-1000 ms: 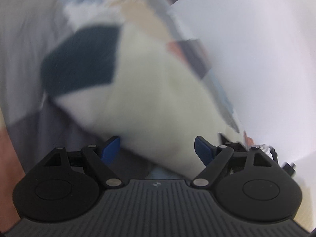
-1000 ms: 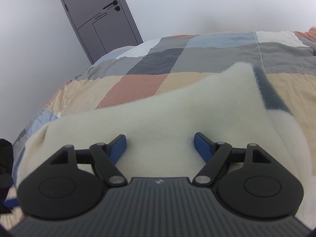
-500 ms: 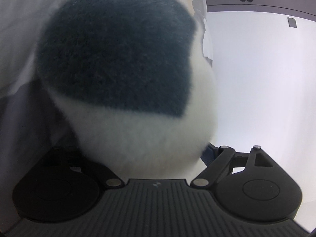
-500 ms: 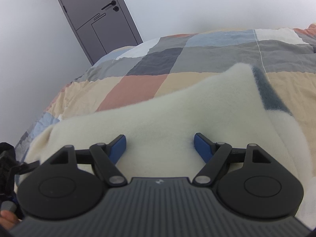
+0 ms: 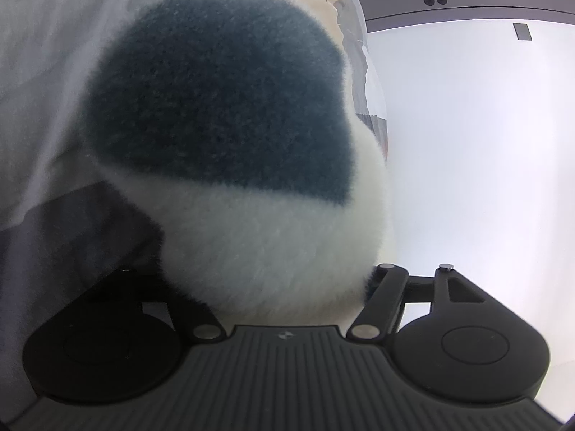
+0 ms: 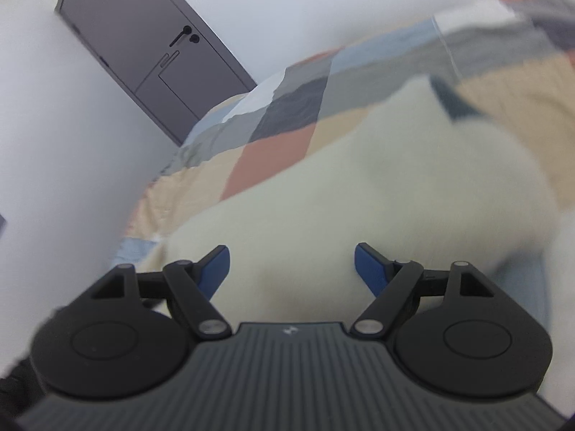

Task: Fold large clothes

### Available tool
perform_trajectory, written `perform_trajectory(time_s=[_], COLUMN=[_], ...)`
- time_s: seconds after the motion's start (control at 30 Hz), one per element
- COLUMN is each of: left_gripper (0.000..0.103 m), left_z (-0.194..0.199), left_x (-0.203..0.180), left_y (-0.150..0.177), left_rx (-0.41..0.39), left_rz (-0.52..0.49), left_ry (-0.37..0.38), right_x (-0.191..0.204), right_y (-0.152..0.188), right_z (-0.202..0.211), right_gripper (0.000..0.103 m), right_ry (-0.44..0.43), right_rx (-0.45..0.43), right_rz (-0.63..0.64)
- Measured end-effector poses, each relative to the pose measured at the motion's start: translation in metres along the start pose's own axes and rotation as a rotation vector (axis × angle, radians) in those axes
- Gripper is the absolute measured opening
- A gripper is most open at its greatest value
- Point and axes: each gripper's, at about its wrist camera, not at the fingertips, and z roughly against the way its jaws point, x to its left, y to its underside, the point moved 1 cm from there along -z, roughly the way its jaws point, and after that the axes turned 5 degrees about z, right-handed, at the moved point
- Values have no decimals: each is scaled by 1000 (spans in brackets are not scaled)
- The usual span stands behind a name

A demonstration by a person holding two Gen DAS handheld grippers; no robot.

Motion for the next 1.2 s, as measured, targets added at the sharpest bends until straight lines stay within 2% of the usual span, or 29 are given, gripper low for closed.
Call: perform_trajectory(time_s=[0.1, 0.2, 0.3, 0.33, 0.4, 0.47, 0.57, 0.77, 0.93, 1.07, 1.2], left_gripper=[72, 72, 72, 73, 73, 73, 74, 78, 79, 79, 79], left_z=[3, 8, 11, -1, -2, -6, -6, -13, -14, -15, -19], left_x=[7, 10, 6, 4, 1, 0, 0, 1, 9, 10, 10], left_y=[-3, -10, -10, -13, -11, -11, -12, -7, -13, -12, -15], left_rx=[1, 1, -10, -14, -17, -16, -15, -33, -27, -53, -53], left_rz=[-2, -8, -29, -30, -35, -35, -35, -70, 2, 16, 24], left_ry=[4, 9, 3, 3, 4, 6, 9, 39, 99, 113, 116], right_x=[0, -6, -12, -13, -15, -15, -13, -41, -50, -83, -99], right_y=[15, 27, 30, 30, 30, 31, 28, 24, 17, 16, 13], right_z=[-6, -23, -38, -42, -52, -61, -70, -78, -64, -37, -37], right_gripper=[80, 80, 80, 80, 88, 103, 103, 103, 102, 102, 102], right_ry=[-64, -80, -78, -82, -76, -83, -124, -117, -48, 75, 56], right_rx=[80, 176, 211, 217, 247, 272, 264, 174, 42, -91, -122], right_rz=[-69, -146, -181, -197, -241, -279, -302, -441, -499, -547, -582])
